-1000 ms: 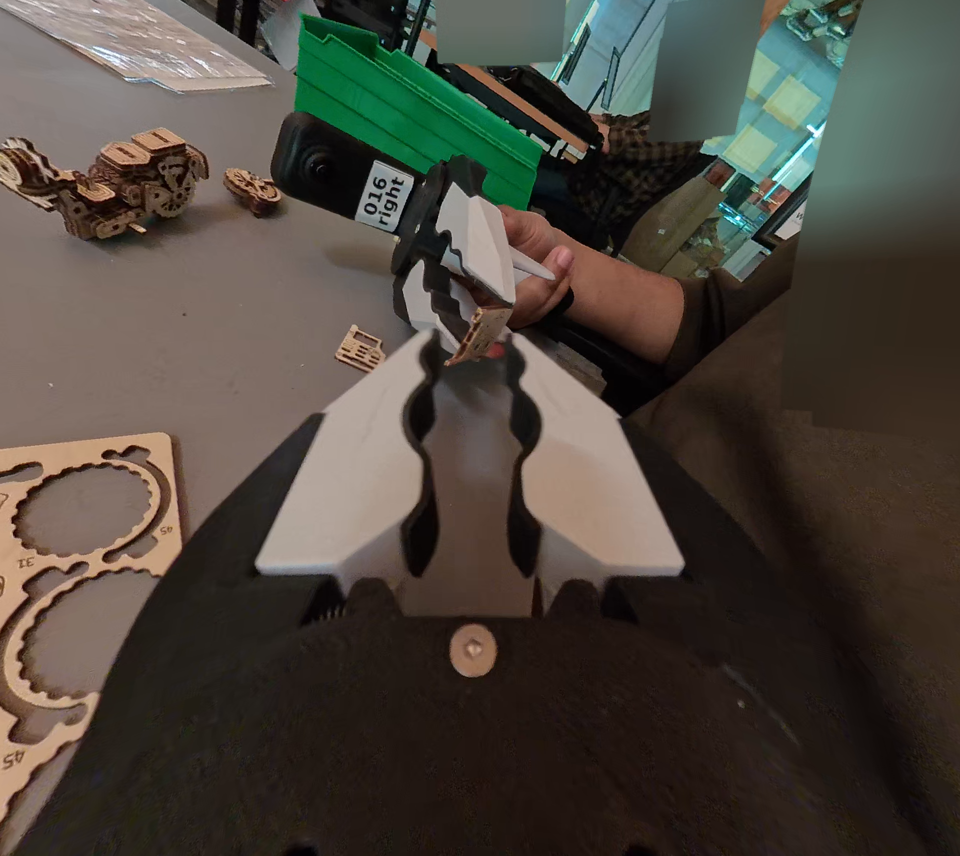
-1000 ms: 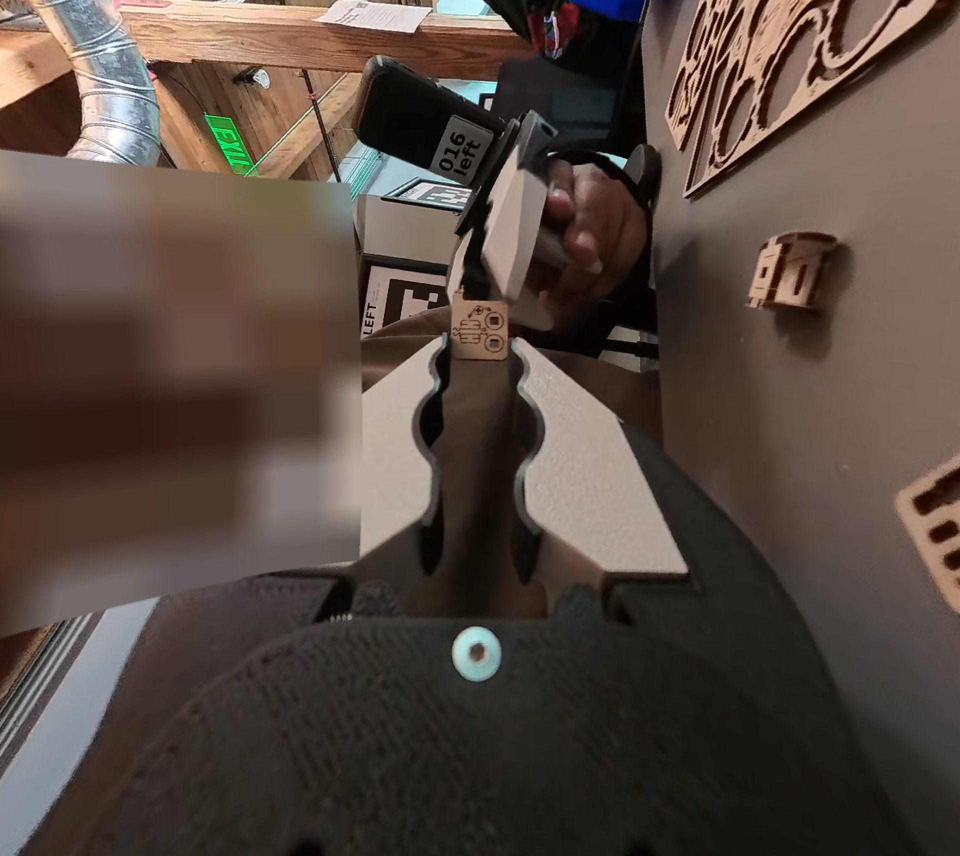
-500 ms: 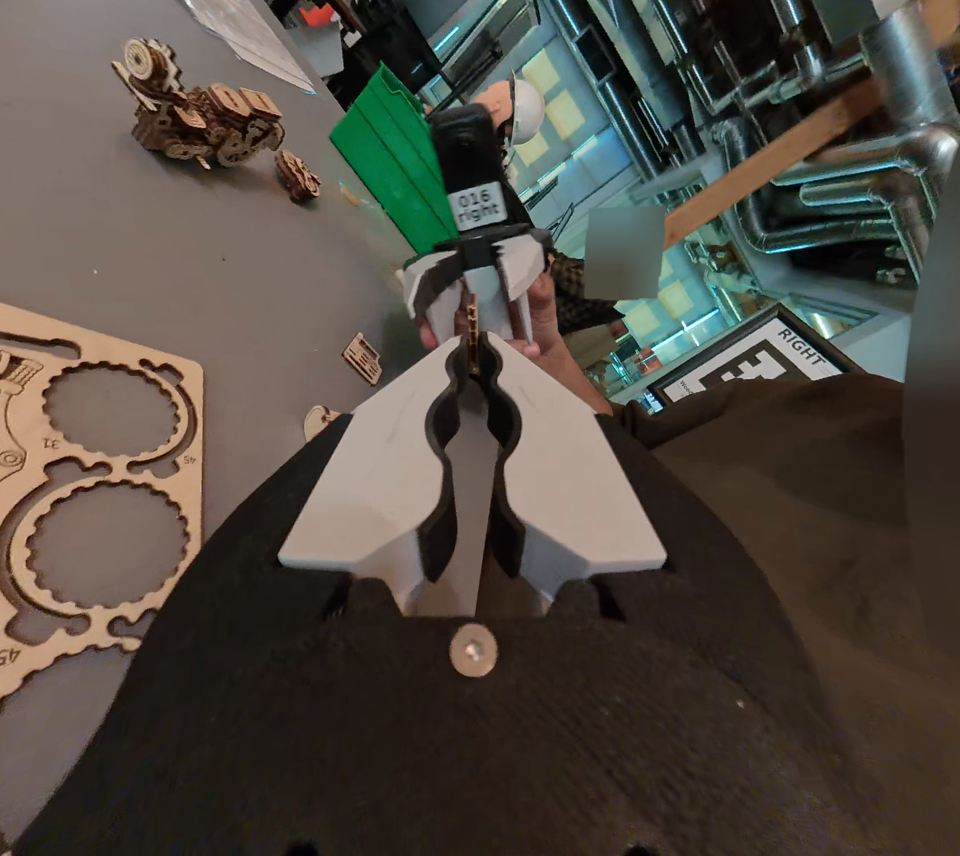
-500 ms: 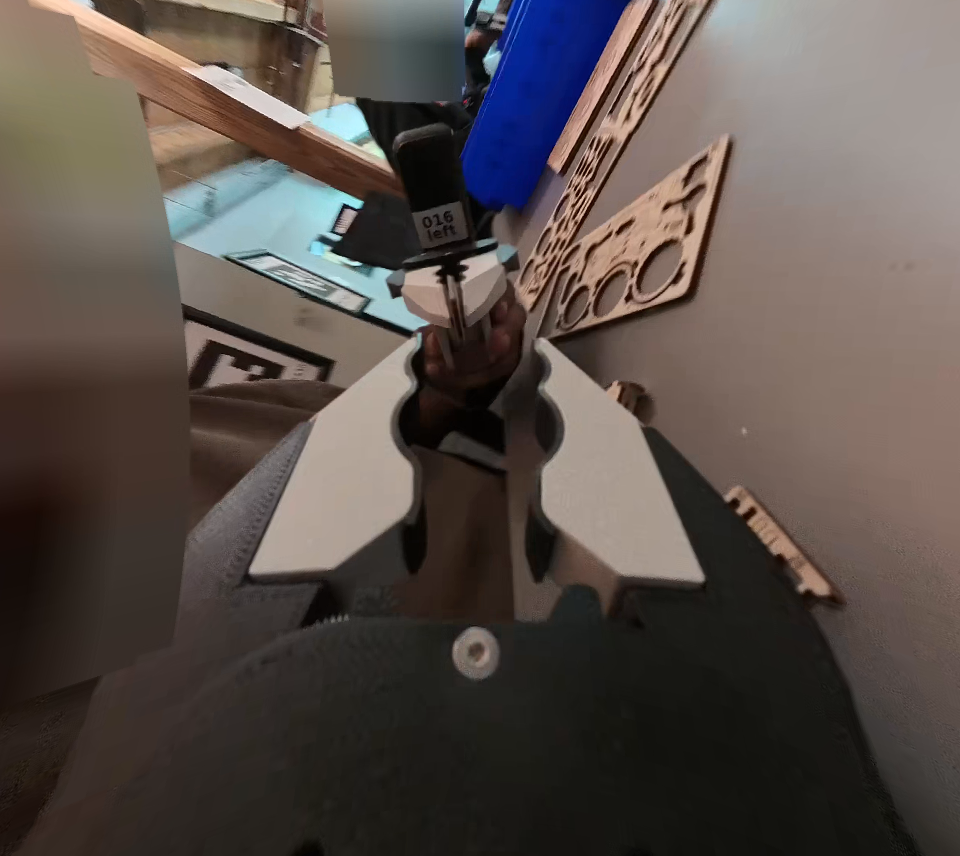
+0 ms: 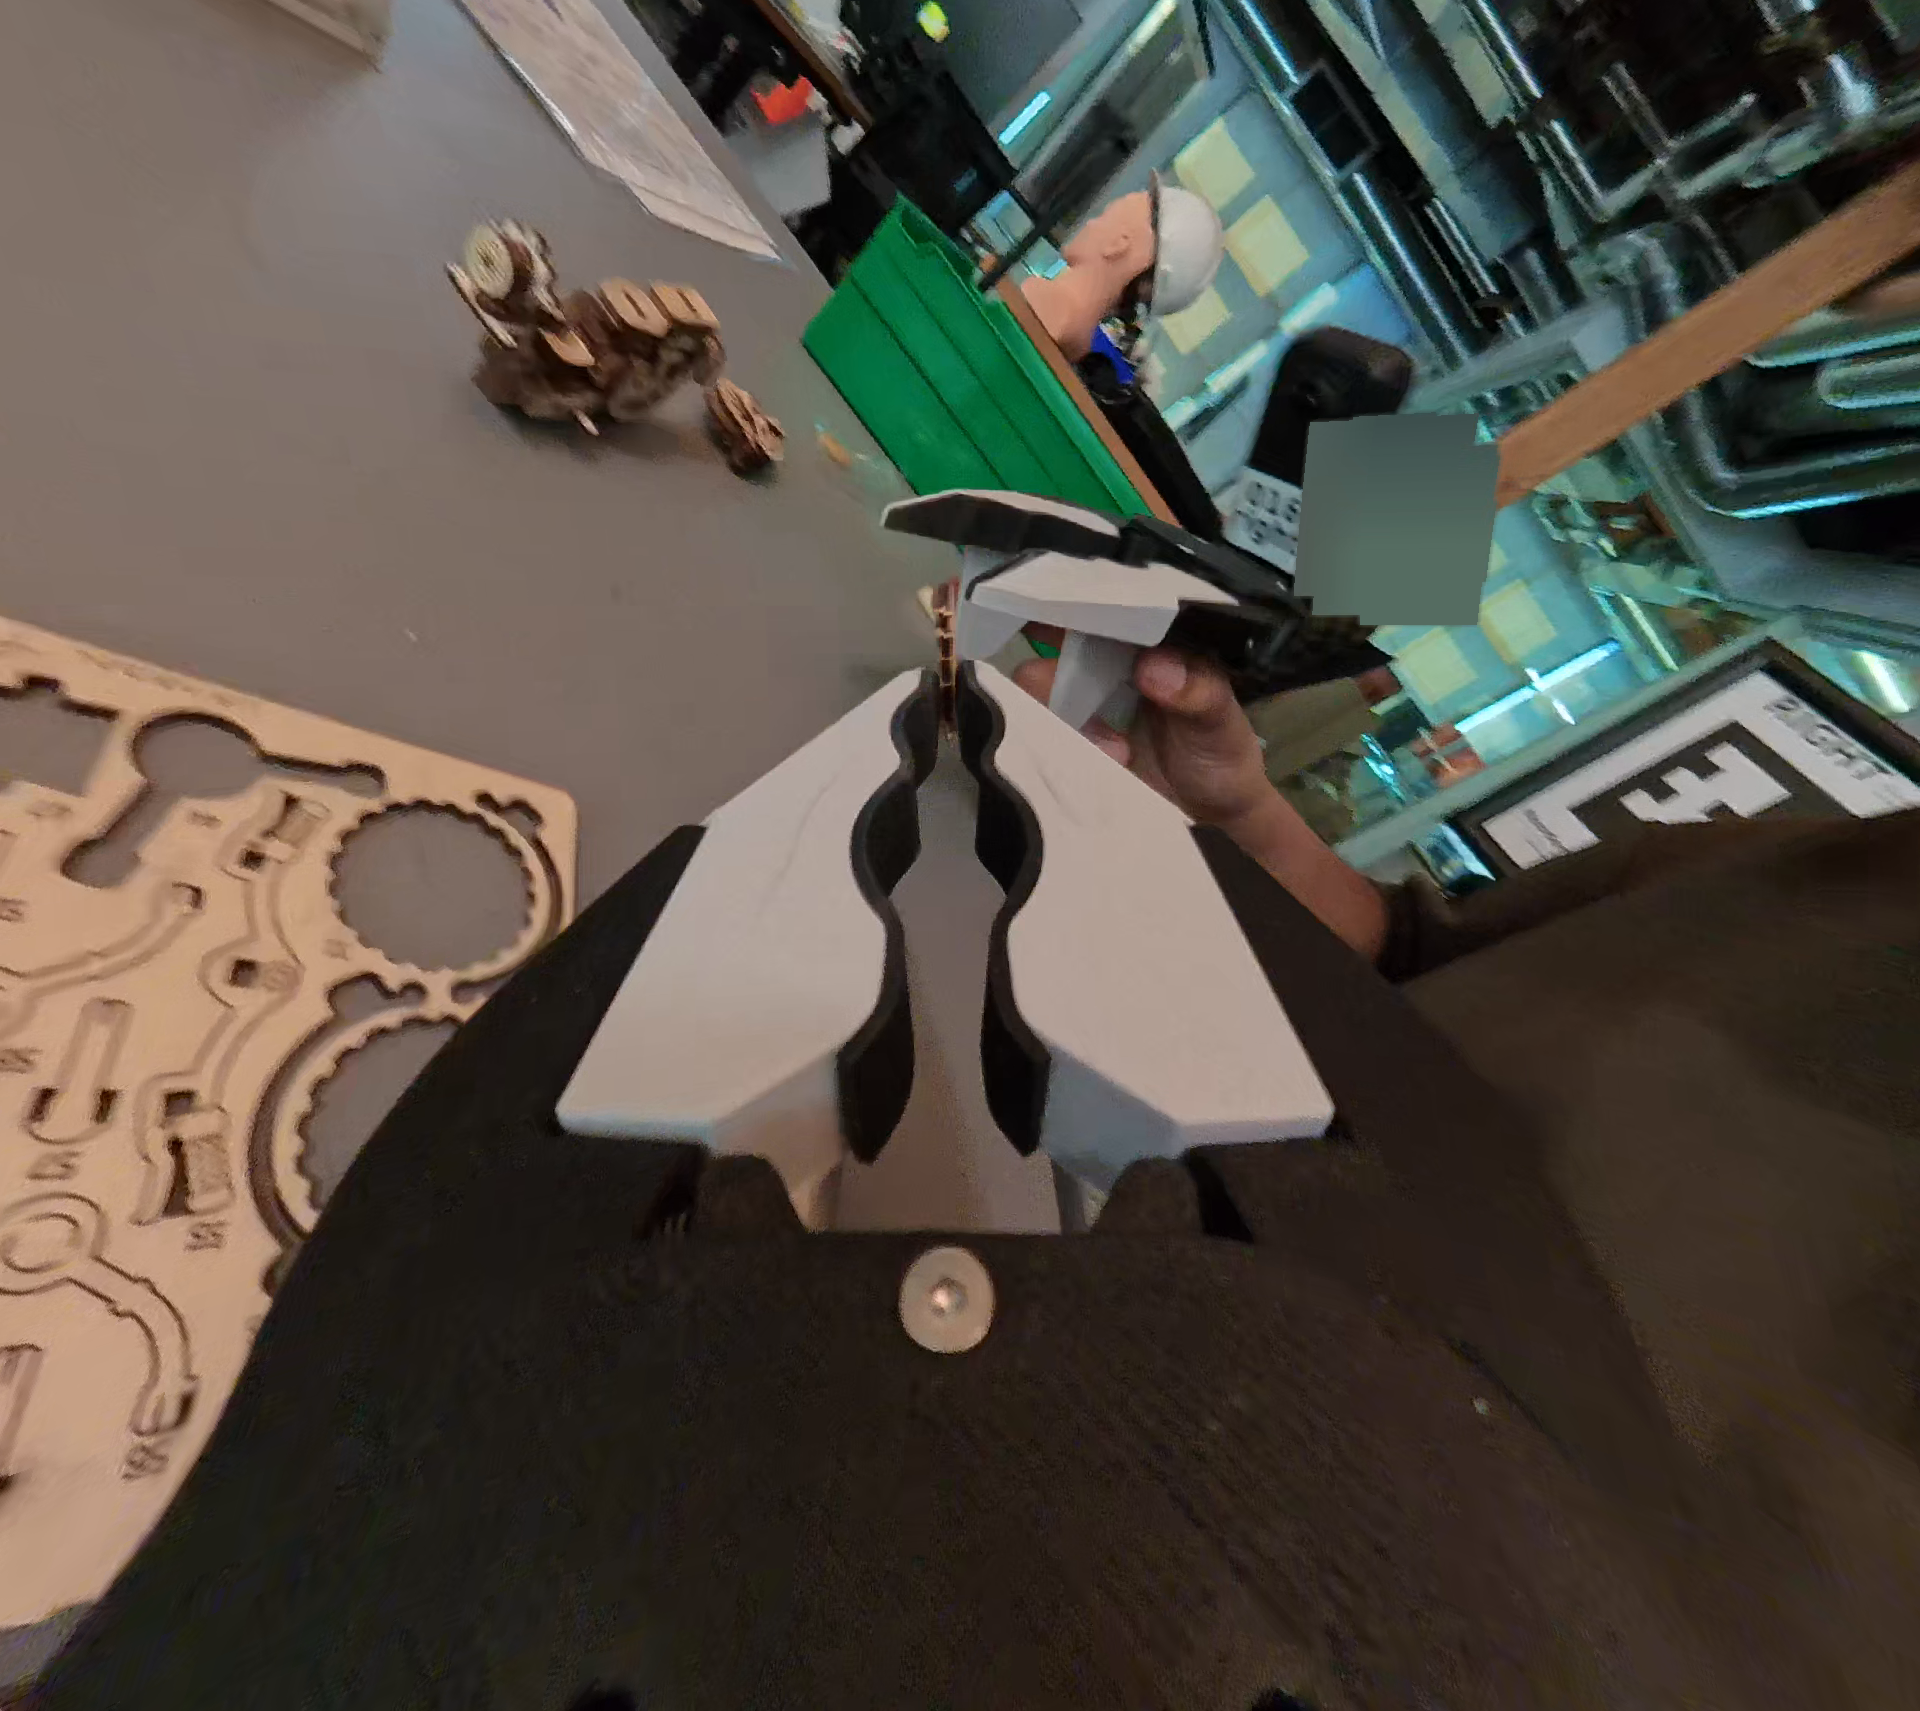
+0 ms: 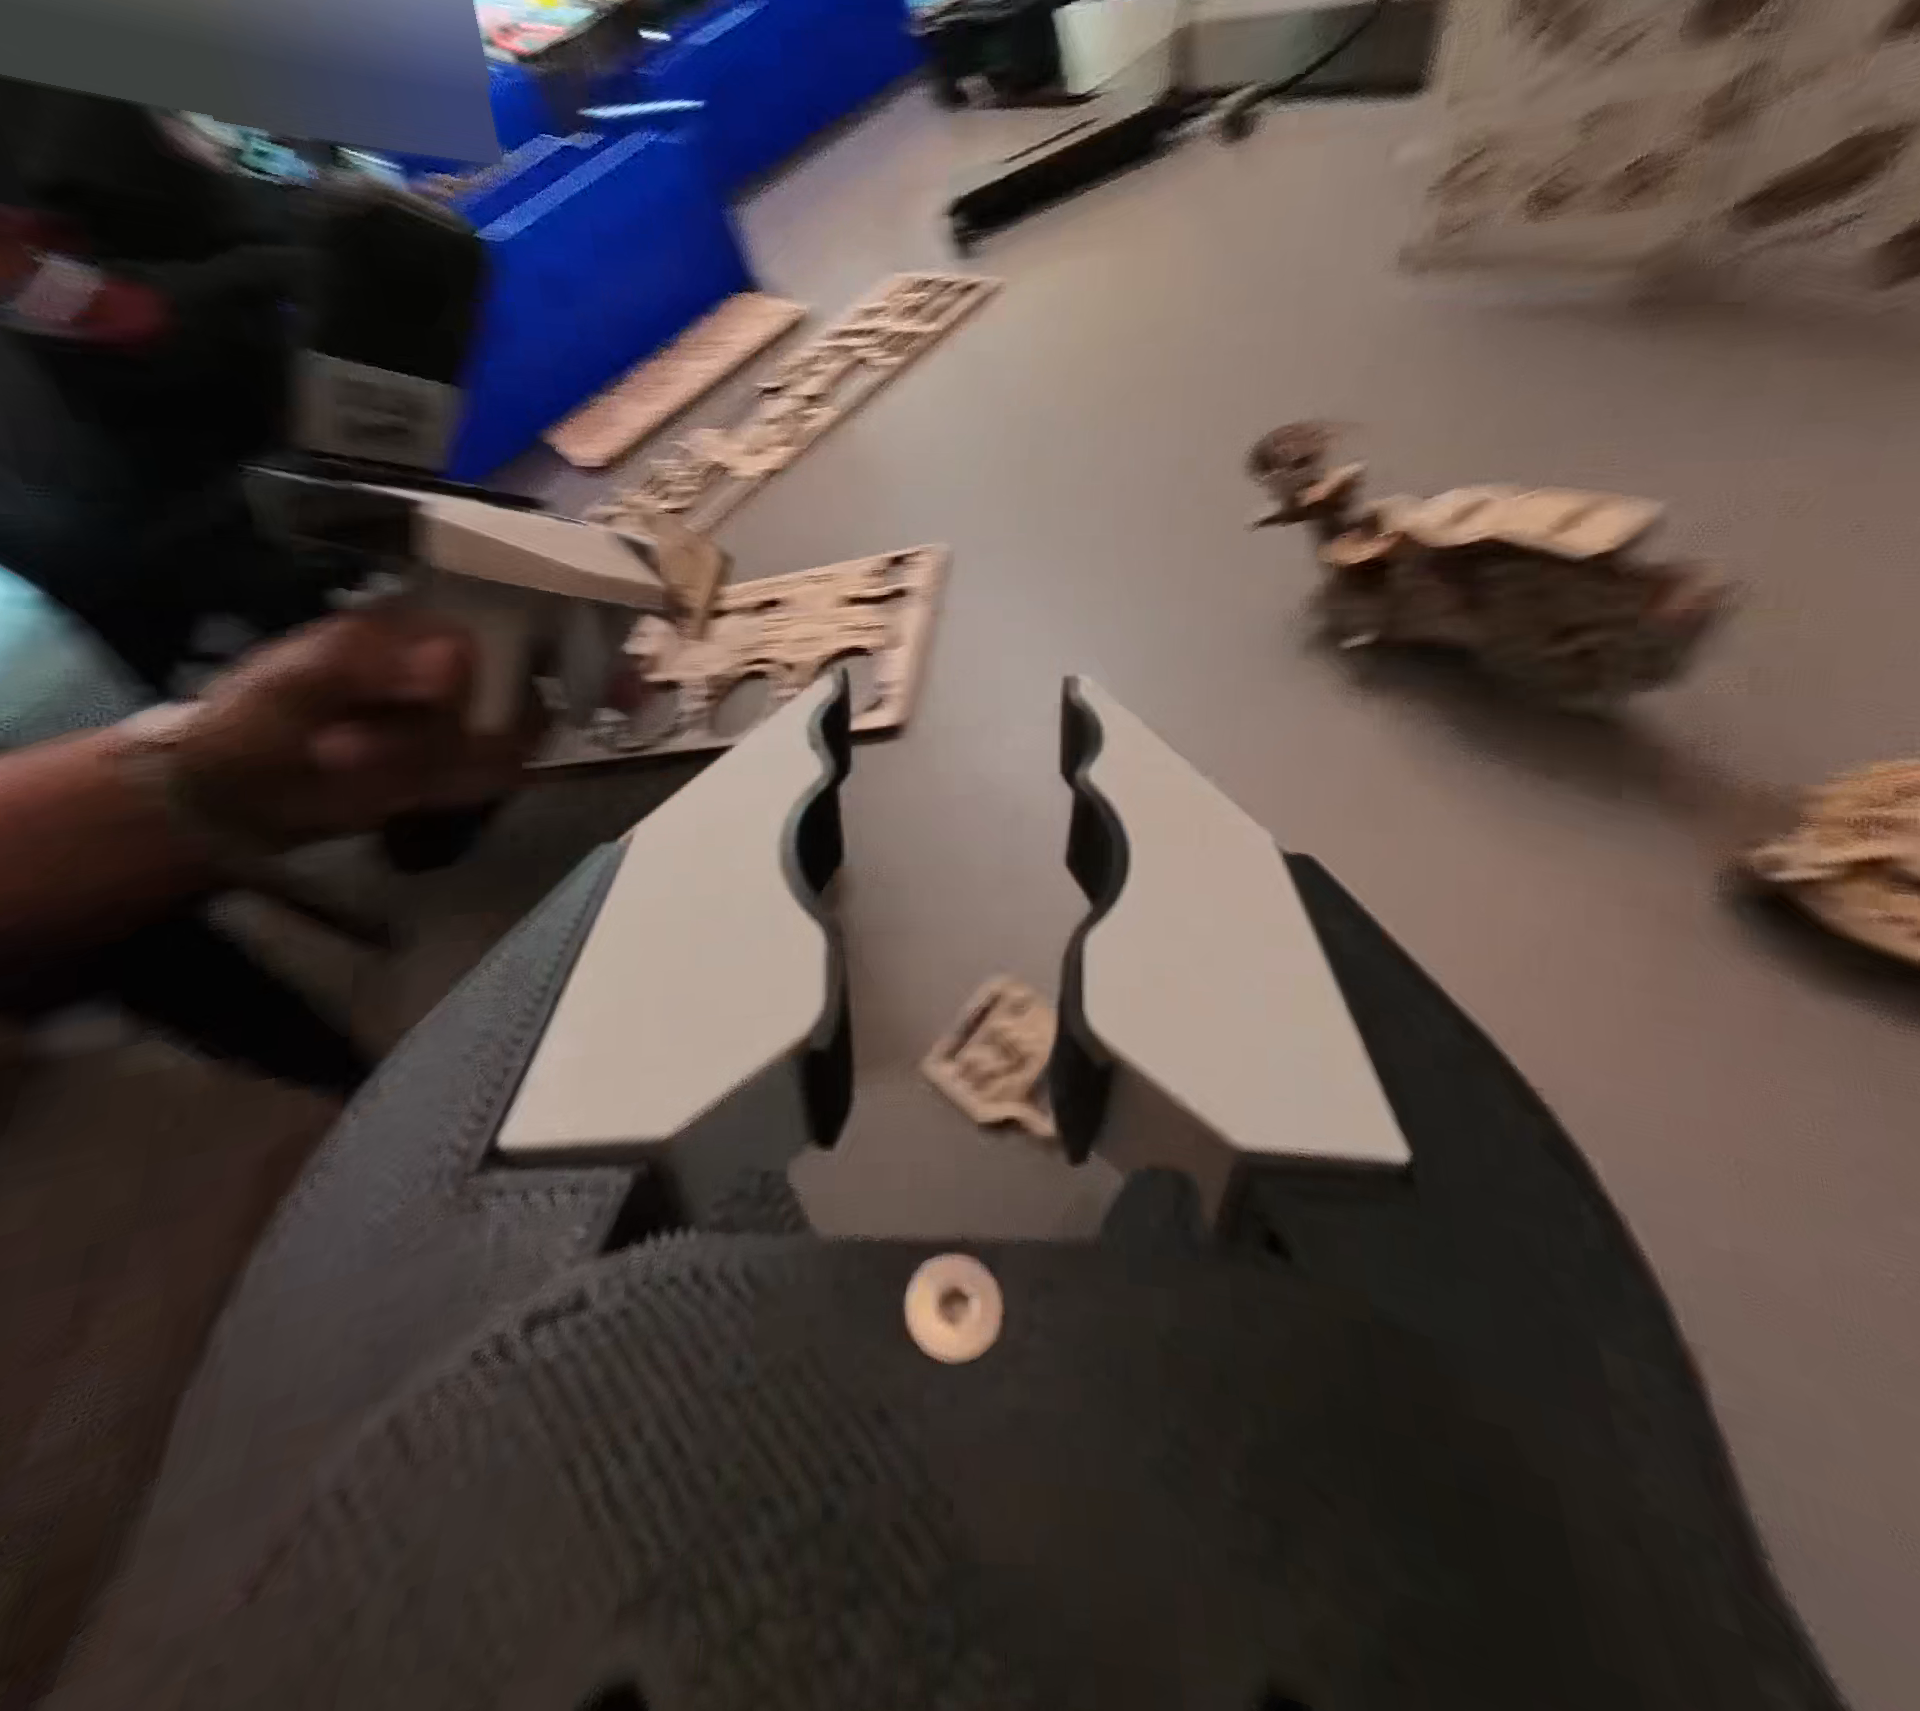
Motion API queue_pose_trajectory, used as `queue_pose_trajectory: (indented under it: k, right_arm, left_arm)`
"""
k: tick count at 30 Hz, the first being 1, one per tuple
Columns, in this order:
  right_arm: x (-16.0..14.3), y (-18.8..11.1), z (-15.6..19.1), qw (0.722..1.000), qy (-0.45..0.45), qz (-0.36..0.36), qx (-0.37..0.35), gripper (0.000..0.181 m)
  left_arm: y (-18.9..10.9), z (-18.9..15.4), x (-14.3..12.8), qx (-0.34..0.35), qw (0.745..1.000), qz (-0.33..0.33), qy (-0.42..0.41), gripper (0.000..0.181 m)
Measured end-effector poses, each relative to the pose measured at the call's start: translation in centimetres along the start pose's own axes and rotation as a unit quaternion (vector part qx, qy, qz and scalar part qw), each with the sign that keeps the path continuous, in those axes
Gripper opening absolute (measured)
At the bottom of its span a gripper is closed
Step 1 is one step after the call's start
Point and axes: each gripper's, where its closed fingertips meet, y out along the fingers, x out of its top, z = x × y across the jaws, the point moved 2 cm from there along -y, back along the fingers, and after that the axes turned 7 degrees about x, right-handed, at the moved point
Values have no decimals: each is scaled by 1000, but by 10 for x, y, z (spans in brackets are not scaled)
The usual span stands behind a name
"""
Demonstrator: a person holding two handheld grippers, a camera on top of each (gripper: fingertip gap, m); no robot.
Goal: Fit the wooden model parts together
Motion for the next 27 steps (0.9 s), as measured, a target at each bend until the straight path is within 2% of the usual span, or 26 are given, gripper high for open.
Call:
queue_pose_trajectory:
  k: [3, 6, 11, 15, 19, 20, 22, 25, 26, 27]
  right_arm:
    - [11, -7, -15, 991, -98, -2, -90, 54]
    - [17, -7, -13, 987, -115, -26, -109, 55]
    - [10, -8, -14, 993, -78, -33, -76, 54]
    - [14, -11, -19, 988, -122, -51, -76, 47]
    - [25, 1, -18, 985, -153, -54, -59, 37]
    - [27, 5, -17, 986, -154, -50, -49, 31]
    - [27, 15, -11, 988, -147, -38, -6, 2]
    - [35, 23, -15, 992, -112, -55, 12, 1]
    - [38, 23, -17, 992, -104, -66, 12, 11]
    - [39, 21, -18, 992, -106, -73, 12, 12]
  left_arm:
    - [7, 3, 17, 22, 999, -24, 7, 1]
    - [24, 4, 29, 32, 999, -15, 22, 2]
    - [50, 8, 29, 27, 998, 18, 57, 2]
    - [50, 18, 18, 30, 996, 38, 70, 2]
    - [52, 26, 21, 27, 997, 43, 53, 2]
    - [54, 27, 22, 24, 997, 45, 49, 1]
    - [60, 28, 24, 28, 997, 51, 54, 2]
    - [64, 27, 31, 43, 992, 51, 103, 2]
    - [64, 27, 34, 48, 990, 47, 121, 2]
    - [61, 26, 36, 54, 988, 43, 137, 2]
